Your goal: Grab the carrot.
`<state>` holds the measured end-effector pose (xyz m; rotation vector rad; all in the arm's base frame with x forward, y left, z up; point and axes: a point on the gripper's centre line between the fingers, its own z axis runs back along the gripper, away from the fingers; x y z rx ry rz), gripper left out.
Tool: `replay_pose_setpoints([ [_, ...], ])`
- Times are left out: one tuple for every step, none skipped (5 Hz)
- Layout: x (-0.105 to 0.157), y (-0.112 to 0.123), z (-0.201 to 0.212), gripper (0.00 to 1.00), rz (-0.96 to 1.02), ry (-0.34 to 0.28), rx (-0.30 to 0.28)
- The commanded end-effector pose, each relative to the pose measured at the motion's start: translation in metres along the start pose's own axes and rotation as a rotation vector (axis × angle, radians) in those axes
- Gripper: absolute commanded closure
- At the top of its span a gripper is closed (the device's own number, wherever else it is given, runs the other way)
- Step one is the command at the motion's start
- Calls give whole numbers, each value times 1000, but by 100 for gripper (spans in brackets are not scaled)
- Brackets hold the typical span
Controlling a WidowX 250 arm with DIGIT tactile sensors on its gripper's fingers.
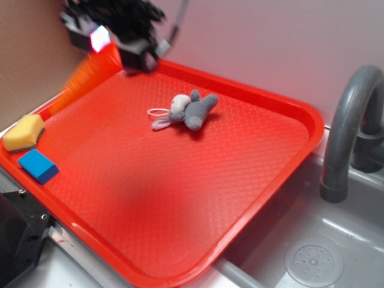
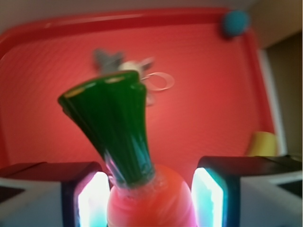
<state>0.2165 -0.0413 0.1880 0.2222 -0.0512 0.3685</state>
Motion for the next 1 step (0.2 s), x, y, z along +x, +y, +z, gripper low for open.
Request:
replay_pose_setpoints([
  [7, 53, 36, 100, 212, -3, -113],
])
